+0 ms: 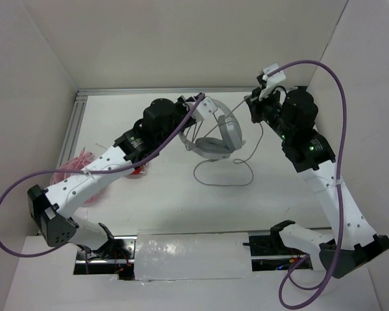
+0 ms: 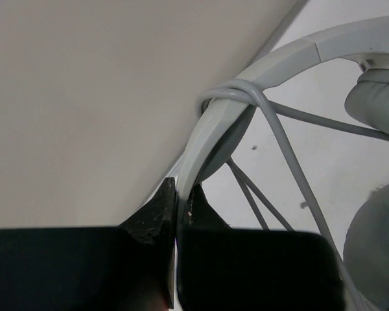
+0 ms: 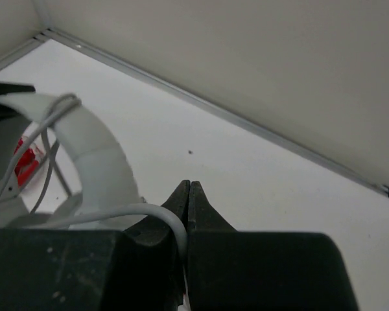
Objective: Wrap the headphones
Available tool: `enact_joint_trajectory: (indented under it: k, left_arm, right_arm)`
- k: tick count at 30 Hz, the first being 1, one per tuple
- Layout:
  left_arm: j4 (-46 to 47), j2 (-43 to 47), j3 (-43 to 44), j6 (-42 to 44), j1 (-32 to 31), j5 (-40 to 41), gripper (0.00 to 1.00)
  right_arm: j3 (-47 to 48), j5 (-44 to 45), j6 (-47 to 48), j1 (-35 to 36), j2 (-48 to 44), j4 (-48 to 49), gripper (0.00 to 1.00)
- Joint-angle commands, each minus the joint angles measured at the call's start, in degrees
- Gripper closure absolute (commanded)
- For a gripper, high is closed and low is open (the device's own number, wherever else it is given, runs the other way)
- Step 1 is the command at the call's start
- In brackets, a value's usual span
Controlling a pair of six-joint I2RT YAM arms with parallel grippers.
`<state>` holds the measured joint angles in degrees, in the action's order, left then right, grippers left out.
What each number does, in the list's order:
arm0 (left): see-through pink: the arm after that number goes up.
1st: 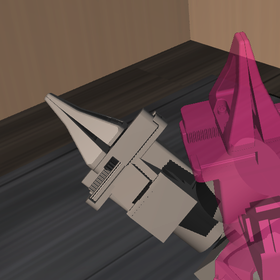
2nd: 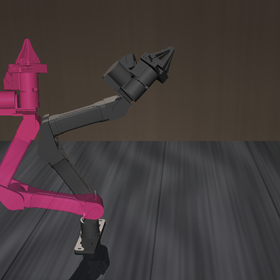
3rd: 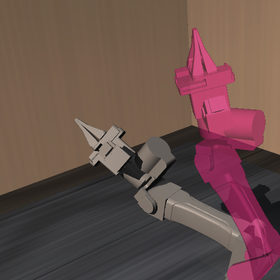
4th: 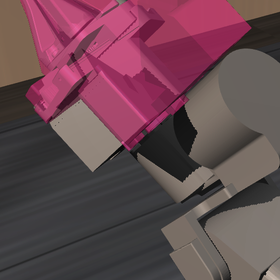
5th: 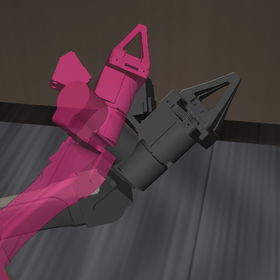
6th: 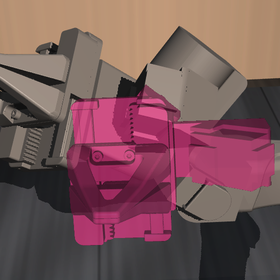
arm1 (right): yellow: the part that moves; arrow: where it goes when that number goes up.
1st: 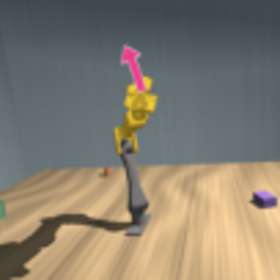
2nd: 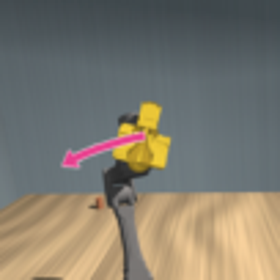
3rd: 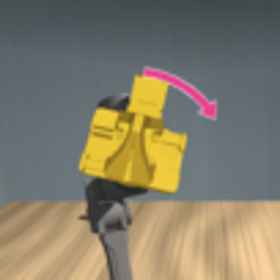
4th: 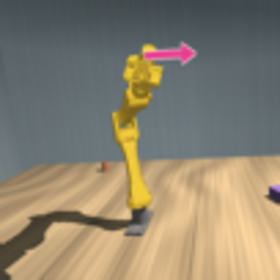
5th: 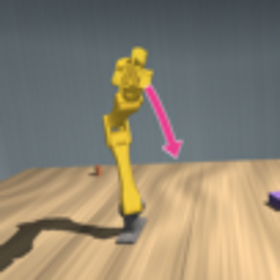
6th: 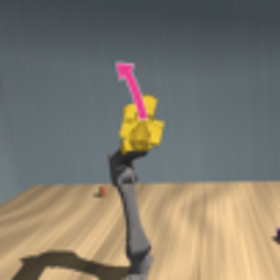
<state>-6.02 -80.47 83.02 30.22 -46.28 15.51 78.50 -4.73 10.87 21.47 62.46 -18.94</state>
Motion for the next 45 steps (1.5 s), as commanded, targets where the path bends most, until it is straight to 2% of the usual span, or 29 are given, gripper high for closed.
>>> enact_joint_trajectory:
  k: [1, 3, 6, 10, 13, 15, 18, 19, 22, 23, 26, 31, 36, 40, 45]
  left_arm:
    - [9.9, -1.3, 1.8, 6.2, 2.4, 9.6, 1.00]
    - [10.6, -2.5, 2.8, 7.5, 3.7, 12.3, 1.00]
    - [10.2, -3.6, 2.8, 7.6, 4.3, 11.9, 1.00]
    - [1.7, -3.1, 2.6, 3.2, 3.3, 4.4, 1.00]
    - [-5.1, -1.7, 0.9, 1.1, 1.1, -3.3, 1.00]
    - [-6.5, -0.7, -1.1, 1.3, 0.4, -6.4, 1.00]
    - [-8.5, 1.8, -3.1, 1.2, -0.7, -12.1, 1.00]
    - [-9.9, 3.1, -3.3, 0.2, -0.9, -16.4, 1.00]
    - [-10.9, 5.2, -3.3, -1.9, -1.0, -25.1, 1.00]
    - [-11.5, 6.5, -3.2, -2.3, -1.0, -32.1, 1.00]
    - [-11.1, 9.2, -2.5, -4.5, -1.1, -40.7, 1.00]
    - [-10.1, 11.8, 2.4, -11.7, -0.7, -44.3, 1.00]
    - [-12.3, 11.8, 11.9, -17.6, -0.8, -47.6, 1.00]
    - [-14.2, 11.4, 17.5, -19.8, -0.8, -50.7, 1.00]
    - [-14.3, 10.1, 21.6, -20.9, -0.9, -51.5, 1.00]
  right_arm:
    - [5.0, 13.2, -2.3, 0.8, 0.3, -6.6, 1.00]
    - [6.7, 17.5, -3.0, 2.0, 0.5, -9.4, 1.00]
    - [8.9, 19.8, -3.4, 2.5, 1.0, -11.0, 1.00]
    - [8.4, 18.7, -0.2, 3.2, 0.8, -6.1, 1.00]
    - [5.7, 15.5, 6.4, 3.0, 1.0, 0.9, 1.00]
    - [3.8, 12.0, 15.9, 2.7, 1.3, 3.7, 1.00]
    - [-0.5, 9.7, 23.9, 1.3, 1.6, 11.1, 1.00]
    - [-0.2, 3.1, 25.1, -0.2, 2.2, 9.1, 1.00]
    - [0.2, -6.4, 24.2, -1.3, 2.8, 7.0, 1.00]
    - [-0.6, -12.3, 23.6, -1.4, 2.8, 7.4, 1.00]
    - [-4.3, -19.1, 19.9, -2.1, 2.7, 11.3, 0.98]
    - [-8.2, -30.9, 12.5, -4.7, 5.0, 15.0, 0.94]
    - [-7.5, -46.3, 9.1, -5.7, 10.6, 15.9, 0.81]
    - [-6.1, -52.3, 8.0, -5.2, 15.3, 16.2, 0.77]
    - [-5.2, -53.0, 8.4, -1.1, 20.5, 16.7, 0.74]
